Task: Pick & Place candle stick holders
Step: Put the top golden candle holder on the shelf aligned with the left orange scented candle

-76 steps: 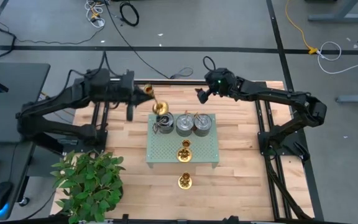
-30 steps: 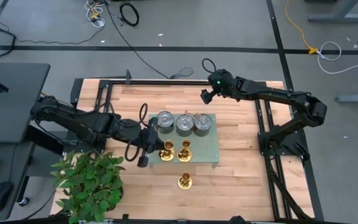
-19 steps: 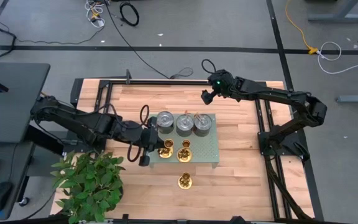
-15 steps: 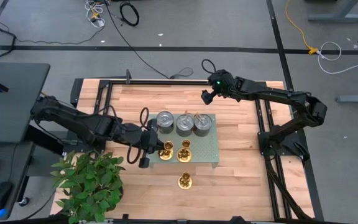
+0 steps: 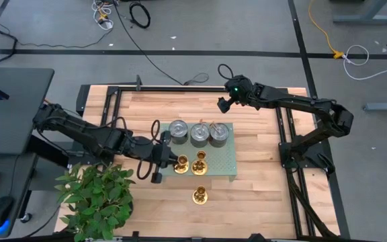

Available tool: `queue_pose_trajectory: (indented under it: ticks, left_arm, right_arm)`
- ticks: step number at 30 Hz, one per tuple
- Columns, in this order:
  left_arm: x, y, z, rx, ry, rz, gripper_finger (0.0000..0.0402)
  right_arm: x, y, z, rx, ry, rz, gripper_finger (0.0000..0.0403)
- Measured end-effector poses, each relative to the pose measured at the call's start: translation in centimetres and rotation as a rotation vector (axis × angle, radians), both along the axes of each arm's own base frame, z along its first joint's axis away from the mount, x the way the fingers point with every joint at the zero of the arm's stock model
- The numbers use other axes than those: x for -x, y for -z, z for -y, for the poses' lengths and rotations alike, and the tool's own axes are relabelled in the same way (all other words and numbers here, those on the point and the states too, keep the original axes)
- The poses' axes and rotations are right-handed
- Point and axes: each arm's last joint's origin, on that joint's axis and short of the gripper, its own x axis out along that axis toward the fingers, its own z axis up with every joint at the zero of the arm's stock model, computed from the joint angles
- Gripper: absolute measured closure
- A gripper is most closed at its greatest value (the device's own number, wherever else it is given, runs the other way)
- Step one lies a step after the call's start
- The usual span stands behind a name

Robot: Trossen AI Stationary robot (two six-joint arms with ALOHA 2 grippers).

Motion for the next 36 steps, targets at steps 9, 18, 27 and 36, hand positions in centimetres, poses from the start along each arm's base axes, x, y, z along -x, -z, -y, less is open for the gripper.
queue_pose_trajectory:
  ticks: [9,18,27,36]
  left_arm:
    - [0.1,0.3,-0.3,-0.017,-0.035,-0.026,0.0392]
    - [0.2,0.4,-0.5,-0.014,-0.075,-0.050,0.0373]
    - [0.3,0.9,-0.8,-0.030,-0.156,-0.079,0.0303]
    - [0.6,1.1,-0.5,-0.052,-0.188,-0.095,0.0261]
  right_arm:
    - [0.0,0.0,0.0,0.000,0.000,0.000,0.0003]
    - [0.2,1.0,-0.1,-0.008,0.000,-0.015,0.0003]
    - [0.2,1.3,-0.1,-0.005,-0.002,-0.012,0.0003]
    - [0.3,1.3,0.0,0.005,-0.008,-0.016,0.0003]
